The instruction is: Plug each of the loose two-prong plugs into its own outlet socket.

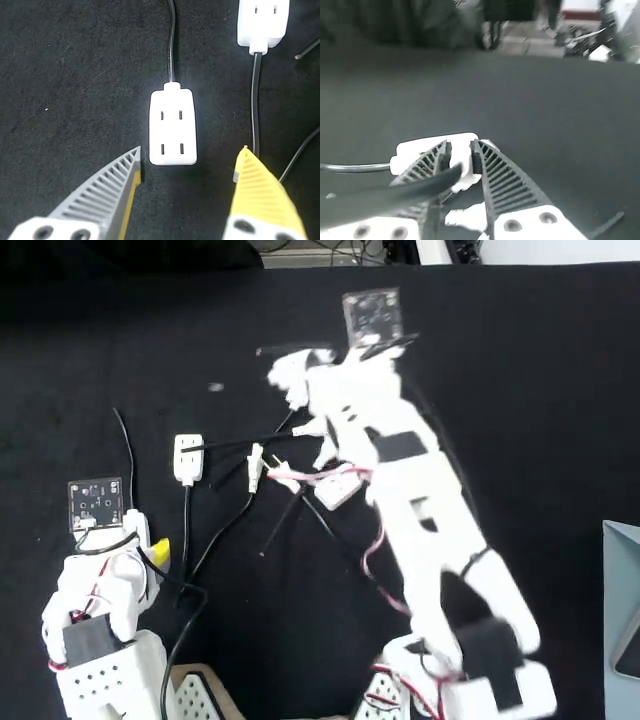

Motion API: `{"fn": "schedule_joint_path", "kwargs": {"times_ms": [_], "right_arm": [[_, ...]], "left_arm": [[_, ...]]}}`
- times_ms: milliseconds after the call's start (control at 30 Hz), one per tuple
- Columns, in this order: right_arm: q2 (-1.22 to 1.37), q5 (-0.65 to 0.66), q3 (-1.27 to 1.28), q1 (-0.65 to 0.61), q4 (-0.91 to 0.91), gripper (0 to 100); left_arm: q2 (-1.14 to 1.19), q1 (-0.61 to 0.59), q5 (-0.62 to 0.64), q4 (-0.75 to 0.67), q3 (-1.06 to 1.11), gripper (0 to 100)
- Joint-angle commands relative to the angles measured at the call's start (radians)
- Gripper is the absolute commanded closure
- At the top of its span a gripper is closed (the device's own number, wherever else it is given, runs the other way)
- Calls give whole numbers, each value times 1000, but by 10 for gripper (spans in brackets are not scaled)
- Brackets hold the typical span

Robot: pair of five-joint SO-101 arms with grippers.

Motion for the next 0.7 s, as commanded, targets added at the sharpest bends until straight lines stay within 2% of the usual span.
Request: {"fn": "schedule_joint_path", "kwargs": {"times_ms": [0, 233, 400, 533, 667], "right_arm": [[79, -12, -127, 84, -83, 987], [294, -18, -295, 210, -115, 987], [409, -144, -387, 282, -103, 987], [461, -150, -473, 287, 29, 982], [473, -153, -576, 276, 218, 892]], "left_arm": [[-6, -7, 2, -17, -5, 704], [-6, -7, 2, -17, -4, 704], [-6, -7, 2, -17, -4, 702], [-6, -7, 2, -17, -4, 701], [-6, -7, 2, -17, -4, 701]]}}
